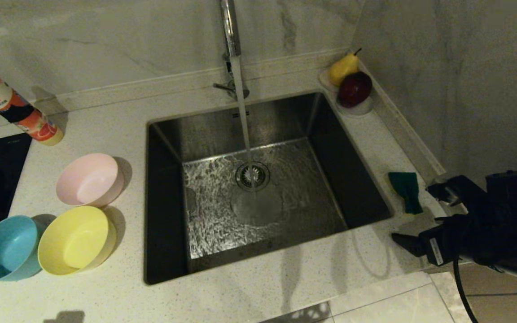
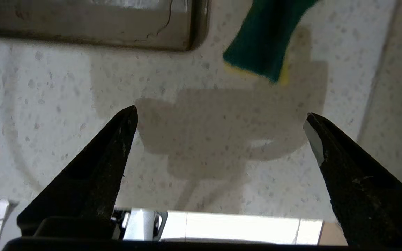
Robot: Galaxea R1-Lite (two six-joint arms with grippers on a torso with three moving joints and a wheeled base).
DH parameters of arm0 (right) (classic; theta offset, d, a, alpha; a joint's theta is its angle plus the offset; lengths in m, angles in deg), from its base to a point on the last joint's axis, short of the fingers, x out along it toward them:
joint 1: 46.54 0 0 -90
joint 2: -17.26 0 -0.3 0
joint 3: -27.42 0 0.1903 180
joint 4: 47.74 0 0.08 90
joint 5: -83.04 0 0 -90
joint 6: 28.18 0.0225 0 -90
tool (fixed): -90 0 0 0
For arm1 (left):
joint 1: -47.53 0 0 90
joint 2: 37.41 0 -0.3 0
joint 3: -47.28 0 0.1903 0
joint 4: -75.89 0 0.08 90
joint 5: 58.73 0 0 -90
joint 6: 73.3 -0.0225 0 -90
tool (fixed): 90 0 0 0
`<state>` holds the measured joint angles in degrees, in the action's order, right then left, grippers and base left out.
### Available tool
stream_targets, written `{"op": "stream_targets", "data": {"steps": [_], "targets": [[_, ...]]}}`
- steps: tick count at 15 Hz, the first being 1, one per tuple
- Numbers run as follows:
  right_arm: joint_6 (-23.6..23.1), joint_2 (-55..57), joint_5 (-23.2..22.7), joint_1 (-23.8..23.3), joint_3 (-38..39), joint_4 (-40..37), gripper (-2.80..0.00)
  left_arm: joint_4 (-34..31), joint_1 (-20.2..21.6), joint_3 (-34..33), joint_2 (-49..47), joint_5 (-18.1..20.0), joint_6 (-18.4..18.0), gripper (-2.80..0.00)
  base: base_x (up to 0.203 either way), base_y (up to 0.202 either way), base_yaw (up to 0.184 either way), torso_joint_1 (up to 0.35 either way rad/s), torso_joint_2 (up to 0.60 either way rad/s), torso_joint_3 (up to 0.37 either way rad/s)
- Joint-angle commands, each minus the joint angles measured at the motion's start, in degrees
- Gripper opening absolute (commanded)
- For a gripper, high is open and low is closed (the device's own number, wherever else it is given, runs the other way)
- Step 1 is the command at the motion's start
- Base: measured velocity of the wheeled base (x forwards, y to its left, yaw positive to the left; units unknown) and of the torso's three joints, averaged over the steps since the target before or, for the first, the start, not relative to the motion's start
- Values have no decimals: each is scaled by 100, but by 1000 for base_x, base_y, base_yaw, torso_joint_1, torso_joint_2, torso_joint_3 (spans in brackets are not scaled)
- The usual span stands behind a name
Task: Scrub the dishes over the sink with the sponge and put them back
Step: Pick up a bowl and the sponge
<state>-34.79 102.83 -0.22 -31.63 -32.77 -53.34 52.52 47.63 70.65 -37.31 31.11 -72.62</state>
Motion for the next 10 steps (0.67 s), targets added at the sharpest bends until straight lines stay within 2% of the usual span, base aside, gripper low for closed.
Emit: {"op": "stream_targets", "data": {"steps": [1, 4, 10], "targets": [[-15, 148, 3, -37, -43, 234, 0, 0, 8, 0, -1, -2, 2, -280, 0, 0, 0, 0, 0, 0], [-26, 328, 23, -137, -104, 545, 0, 0, 7, 0, -9, -2, 2, -280, 0, 0, 0, 0, 0, 0], [17, 399, 20, -155, -273, 579, 0, 0, 4, 0, -5, -2, 2, -280, 0, 0, 0, 0, 0, 0]]}}
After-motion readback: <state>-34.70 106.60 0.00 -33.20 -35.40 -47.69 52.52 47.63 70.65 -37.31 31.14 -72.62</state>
